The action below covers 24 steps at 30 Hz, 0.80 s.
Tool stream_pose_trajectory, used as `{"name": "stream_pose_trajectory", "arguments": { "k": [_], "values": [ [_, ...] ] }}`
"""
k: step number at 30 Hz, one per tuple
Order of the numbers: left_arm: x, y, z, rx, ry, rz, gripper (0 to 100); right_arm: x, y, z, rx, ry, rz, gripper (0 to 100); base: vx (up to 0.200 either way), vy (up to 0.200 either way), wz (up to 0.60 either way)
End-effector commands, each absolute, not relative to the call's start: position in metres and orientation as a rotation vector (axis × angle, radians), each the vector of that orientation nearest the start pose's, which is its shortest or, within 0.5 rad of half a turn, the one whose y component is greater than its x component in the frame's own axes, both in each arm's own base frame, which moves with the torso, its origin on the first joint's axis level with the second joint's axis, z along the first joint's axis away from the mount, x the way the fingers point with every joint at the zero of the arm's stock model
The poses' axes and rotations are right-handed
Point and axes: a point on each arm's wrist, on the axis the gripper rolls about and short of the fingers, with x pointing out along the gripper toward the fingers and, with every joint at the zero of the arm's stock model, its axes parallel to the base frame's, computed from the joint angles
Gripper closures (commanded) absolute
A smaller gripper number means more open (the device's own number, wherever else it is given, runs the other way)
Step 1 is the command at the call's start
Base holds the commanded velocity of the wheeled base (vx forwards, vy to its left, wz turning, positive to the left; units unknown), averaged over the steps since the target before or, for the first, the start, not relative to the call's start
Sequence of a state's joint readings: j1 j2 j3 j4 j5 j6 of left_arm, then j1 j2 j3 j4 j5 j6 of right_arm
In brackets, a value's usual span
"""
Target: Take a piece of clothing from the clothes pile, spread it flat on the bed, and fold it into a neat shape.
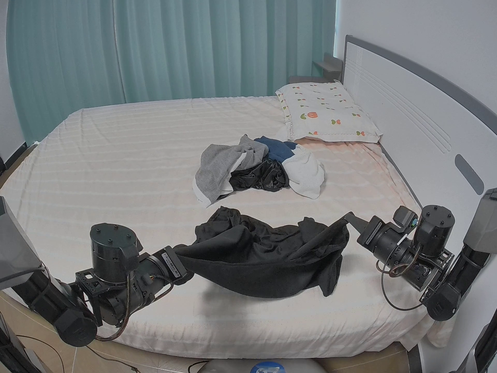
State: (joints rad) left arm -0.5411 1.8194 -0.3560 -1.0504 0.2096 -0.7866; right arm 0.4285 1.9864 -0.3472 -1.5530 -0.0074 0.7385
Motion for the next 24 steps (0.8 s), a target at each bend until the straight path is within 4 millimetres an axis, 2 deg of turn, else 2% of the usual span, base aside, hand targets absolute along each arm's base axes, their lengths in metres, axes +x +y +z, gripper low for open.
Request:
{"name": "stream_pose_trajectory", "arguments": {
  "k": [1,6,11,20,24],
  "values": [
    [0.2258,-0.1313,0.0813,-0.621,0.502,-0.153,100,0.2594,0.1176,0.0853,0.707,0.237,0.365,100,0.000,0.000,0.00],
    [0.2175,-0.1331,0.0794,-0.620,0.529,-0.180,100,0.2566,0.1178,0.0886,0.709,0.230,0.373,100,0.000,0.000,0.00],
    [0.2188,-0.1338,0.0772,-0.616,0.534,-0.174,100,0.2555,0.1183,0.0901,0.710,0.227,0.379,100,0.000,0.000,0.00],
    [0.2194,-0.1341,0.0763,-0.613,0.535,-0.171,100,0.2546,0.1184,0.0889,0.708,0.234,0.380,100,-0.200,0.000,0.00],
    [0.2216,-0.1354,0.0731,-0.606,0.541,-0.163,100,0.2545,0.1183,0.0882,0.706,0.237,0.379,100,0.000,0.000,0.00]
  ]
}}
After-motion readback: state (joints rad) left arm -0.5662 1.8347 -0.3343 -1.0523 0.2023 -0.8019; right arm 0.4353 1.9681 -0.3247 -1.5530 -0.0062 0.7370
